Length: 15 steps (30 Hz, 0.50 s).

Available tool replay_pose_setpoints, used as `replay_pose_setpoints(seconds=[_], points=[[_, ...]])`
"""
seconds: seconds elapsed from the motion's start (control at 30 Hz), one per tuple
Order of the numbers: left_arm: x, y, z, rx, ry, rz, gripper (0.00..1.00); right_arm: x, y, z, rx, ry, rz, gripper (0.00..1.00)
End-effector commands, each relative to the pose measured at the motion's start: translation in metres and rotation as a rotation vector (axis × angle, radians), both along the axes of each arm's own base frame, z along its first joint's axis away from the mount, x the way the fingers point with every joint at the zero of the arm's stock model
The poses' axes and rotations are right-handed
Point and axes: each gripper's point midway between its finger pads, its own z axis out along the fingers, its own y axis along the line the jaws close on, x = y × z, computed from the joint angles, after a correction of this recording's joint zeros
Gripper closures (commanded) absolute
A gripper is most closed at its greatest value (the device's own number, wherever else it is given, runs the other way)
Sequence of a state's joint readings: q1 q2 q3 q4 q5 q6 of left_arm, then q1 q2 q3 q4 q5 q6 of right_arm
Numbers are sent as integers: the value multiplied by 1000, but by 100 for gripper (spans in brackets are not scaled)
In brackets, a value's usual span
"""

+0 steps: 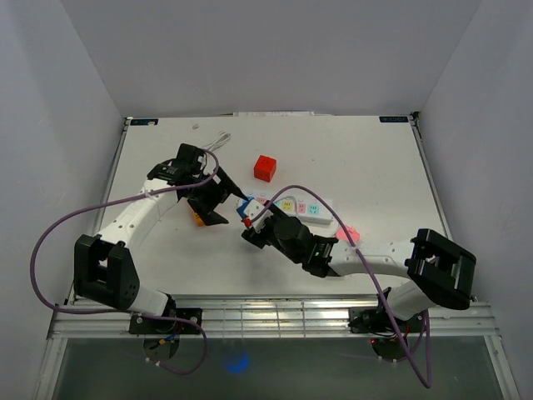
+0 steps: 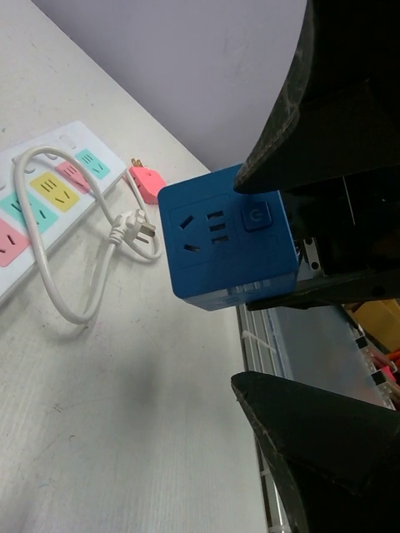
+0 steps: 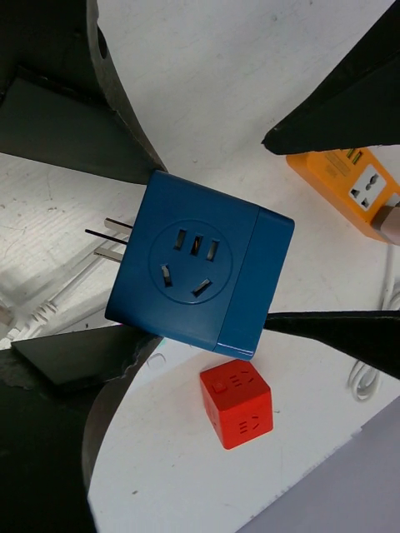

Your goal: Insert the plug

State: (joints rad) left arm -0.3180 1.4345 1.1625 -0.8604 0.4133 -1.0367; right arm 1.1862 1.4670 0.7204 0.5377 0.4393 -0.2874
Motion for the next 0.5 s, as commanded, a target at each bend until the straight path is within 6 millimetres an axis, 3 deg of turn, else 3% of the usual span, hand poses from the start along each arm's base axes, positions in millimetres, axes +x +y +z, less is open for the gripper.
replay_pose_setpoints(seconds=[0.0, 0.27, 0.47], points=[[7, -11, 21, -59, -27, -11, 2, -2, 13, 42, 103, -91, 41, 52], [14, -22, 27, -88, -19, -34, 2, -11, 21, 38, 67, -122, 79, 51], [11, -28, 20, -78, -3, -54, 2, -11, 23, 39, 47, -150, 79, 50]])
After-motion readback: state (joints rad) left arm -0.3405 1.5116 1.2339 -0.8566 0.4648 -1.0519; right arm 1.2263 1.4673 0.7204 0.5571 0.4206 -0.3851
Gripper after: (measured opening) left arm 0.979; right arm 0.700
